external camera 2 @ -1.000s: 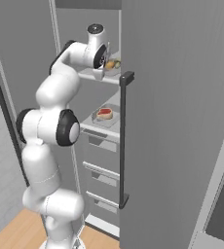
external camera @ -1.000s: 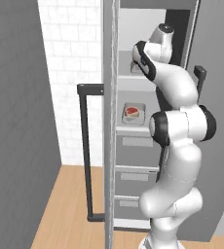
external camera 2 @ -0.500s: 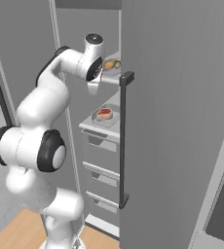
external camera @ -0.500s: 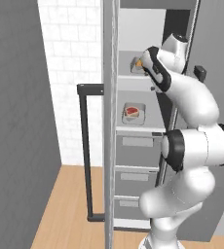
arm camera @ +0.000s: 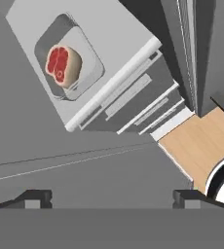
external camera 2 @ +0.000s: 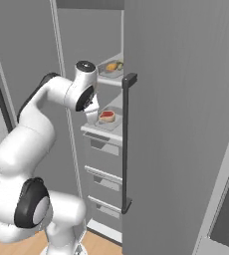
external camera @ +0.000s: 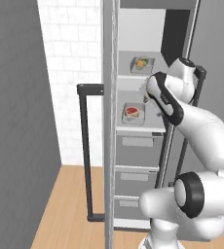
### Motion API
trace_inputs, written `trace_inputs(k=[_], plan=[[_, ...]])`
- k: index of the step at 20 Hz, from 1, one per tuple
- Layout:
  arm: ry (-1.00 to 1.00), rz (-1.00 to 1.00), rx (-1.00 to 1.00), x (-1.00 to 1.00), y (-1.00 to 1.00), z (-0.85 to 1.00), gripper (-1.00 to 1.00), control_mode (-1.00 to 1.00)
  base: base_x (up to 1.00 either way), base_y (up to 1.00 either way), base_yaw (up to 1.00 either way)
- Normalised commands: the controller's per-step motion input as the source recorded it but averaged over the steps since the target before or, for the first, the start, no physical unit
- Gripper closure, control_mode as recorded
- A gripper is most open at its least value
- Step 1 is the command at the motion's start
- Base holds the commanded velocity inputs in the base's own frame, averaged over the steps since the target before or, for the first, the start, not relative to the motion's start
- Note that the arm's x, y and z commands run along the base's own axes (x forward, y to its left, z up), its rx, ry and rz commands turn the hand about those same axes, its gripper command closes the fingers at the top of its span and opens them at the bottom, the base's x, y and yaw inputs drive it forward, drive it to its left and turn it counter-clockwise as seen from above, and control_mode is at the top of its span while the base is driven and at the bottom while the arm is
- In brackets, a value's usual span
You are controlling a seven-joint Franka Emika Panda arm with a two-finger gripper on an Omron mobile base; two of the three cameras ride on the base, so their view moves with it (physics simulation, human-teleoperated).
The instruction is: Take the meat container that has the steak and place it on the second highest rack of the freezer. Then take the vegetable container that has the mushroom and potato and place it on the highest rack of the freezer.
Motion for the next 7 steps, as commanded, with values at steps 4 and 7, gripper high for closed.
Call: trace_inputs(k=[4, 7], plan=[[0.01, 0.43, -0.21, -1.00, 0.00, -0.29, -1.00, -1.00, 0.00, 0.00, 0.00], [0.00, 0.46, -0.24, -1.00, 0.00, -0.33, -1.00, -1.00, 0.00, 0.00, 0.00]])
